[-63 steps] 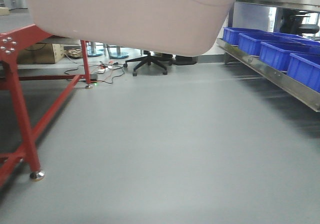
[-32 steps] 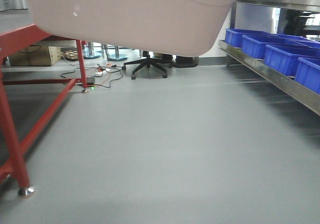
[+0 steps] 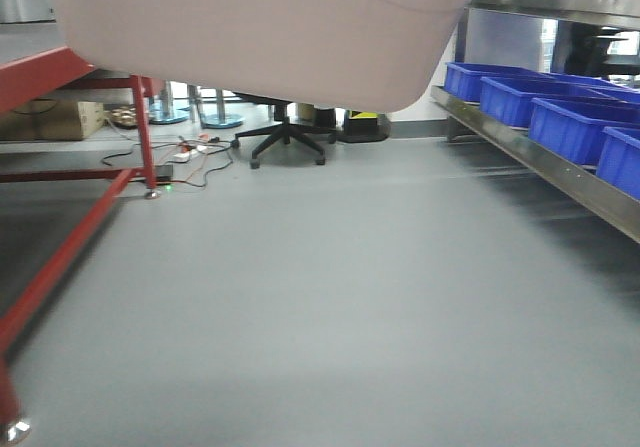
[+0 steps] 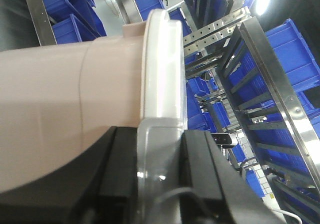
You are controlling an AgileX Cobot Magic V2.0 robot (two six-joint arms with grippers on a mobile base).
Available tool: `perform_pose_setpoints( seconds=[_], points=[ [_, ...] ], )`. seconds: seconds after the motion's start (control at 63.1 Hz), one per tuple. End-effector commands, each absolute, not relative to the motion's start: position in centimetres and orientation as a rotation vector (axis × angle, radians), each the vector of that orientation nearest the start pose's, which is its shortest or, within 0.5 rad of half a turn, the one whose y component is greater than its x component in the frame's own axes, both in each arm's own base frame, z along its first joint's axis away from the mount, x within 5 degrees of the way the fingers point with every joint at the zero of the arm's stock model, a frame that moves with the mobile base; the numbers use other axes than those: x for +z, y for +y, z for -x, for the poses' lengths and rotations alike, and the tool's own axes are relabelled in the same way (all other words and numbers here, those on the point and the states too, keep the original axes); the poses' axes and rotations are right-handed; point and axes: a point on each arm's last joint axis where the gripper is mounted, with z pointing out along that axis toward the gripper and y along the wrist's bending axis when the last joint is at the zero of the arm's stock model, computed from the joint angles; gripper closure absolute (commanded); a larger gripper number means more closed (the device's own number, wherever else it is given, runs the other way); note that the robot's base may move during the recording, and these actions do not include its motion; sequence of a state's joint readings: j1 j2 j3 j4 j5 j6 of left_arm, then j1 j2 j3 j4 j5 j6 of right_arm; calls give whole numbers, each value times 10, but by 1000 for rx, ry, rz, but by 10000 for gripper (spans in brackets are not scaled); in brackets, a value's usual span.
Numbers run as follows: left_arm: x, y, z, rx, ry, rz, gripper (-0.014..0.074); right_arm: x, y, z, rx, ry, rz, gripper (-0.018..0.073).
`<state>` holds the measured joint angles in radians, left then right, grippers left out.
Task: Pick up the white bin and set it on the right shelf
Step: 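Hold the bin while the base drives to the blue-crate shelving rack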
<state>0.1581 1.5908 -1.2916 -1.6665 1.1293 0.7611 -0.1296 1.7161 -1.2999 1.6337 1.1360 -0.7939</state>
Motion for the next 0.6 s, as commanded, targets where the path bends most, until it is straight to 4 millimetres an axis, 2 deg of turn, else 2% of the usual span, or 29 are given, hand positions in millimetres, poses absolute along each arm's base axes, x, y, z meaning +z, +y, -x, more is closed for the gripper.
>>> perform_pose_setpoints(
  seconds=[0.0,0.587],
  points=[
    [413,-42,-315,-1708,1655,-138,700,370,43,-350,1660,1764,61,387],
    [413,-42,-315,-1708,1655,-138,700,370,43,-351,1652,1765,52,387]
  ],
)
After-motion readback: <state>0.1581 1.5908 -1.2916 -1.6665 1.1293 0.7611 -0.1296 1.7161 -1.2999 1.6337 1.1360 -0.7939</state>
